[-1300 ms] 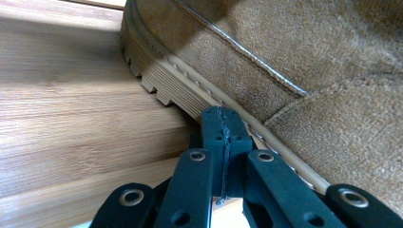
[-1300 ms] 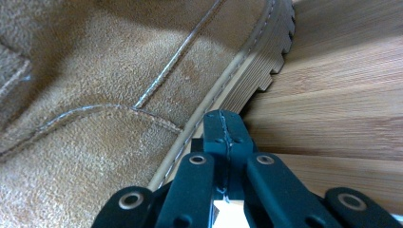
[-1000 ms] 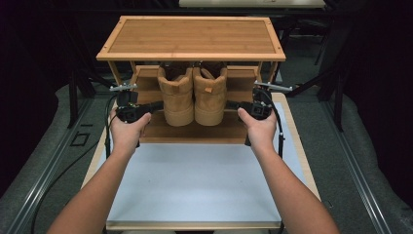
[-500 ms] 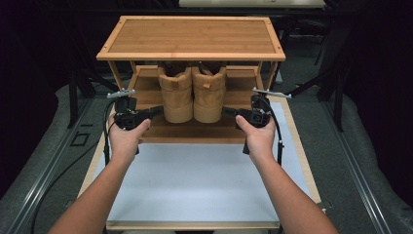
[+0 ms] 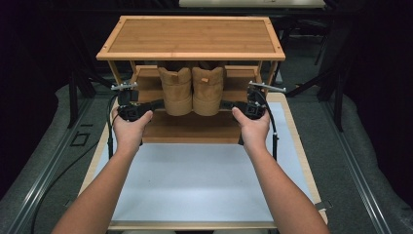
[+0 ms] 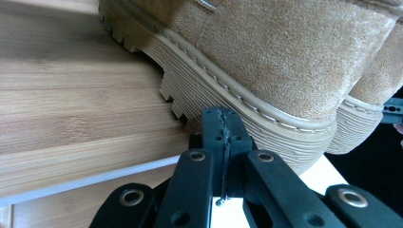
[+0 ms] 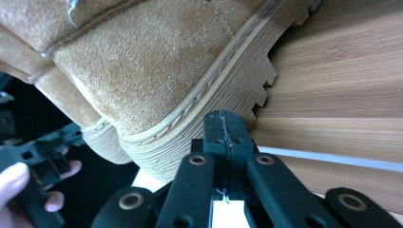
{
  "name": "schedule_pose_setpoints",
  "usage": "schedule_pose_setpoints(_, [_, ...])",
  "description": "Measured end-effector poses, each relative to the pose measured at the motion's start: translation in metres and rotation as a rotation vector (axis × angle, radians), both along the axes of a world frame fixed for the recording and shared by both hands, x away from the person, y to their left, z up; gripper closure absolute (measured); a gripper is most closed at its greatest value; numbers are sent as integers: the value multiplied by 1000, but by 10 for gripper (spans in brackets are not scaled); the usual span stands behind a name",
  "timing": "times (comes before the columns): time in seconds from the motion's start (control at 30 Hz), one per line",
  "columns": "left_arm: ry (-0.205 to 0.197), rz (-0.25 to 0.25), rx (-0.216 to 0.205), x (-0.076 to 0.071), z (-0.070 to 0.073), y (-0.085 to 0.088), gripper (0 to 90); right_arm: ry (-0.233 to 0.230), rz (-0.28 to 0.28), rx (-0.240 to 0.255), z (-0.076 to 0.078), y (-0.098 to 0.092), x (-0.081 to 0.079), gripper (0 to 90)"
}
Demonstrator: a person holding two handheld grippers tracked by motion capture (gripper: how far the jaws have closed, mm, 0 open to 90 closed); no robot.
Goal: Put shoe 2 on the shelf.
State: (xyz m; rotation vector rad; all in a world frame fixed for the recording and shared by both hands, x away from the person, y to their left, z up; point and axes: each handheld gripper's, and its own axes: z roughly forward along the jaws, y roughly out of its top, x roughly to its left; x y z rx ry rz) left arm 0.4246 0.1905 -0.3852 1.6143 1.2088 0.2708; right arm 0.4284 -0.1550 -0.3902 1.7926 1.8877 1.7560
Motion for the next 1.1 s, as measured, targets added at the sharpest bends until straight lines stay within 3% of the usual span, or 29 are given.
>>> schedule_pose_setpoints(0.03, [-2,-1,3,0,0,0,900,30,-25,-88,3,1,-2,900])
schedule_pose_setpoints(0.07, [-2,-1,3,0,0,0,900,30,-25,-88,3,1,-2,900])
schedule_pose_setpoints(0.13, [0,-4,3,-1,0,0,900,3,-2,-25,0,0,-1,900])
schedule_pose_setpoints(0.27, [1,-22,16,-4,-1,2,900,16,-3,-38,0,-1,-3,900])
schedule_pose_setpoints(0.33, [-1,-29,25,-8,-1,4,900,4,8,-67,-1,-3,-5,900])
schedule_pose_setpoints(0.4, [3,-34,25,-11,-2,8,900,15,1,-127,-1,-7,-10,900])
schedule_pose_setpoints(0.43, [4,-35,29,-14,-3,10,900,4,12,-114,-2,-9,-11,900])
schedule_pose_setpoints(0.5, [8,-38,46,-17,-5,15,900,16,4,-153,-4,-14,-16,900])
schedule_pose_setpoints(0.53, [11,-39,50,-20,-7,18,900,3,9,-131,-6,-17,-18,900])
schedule_pose_setpoints(0.6, [14,-44,48,-26,-11,24,900,8,5,-147,-8,-24,-23,900])
schedule_pose_setpoints(0.87, [22,-39,100,-60,-39,62,894,-2,13,-252,-25,-53,-57,900])
schedule_pose_setpoints(1.1, [29,-5,132,-88,-76,91,865,-3,-22,-283,-57,-74,-87,900])
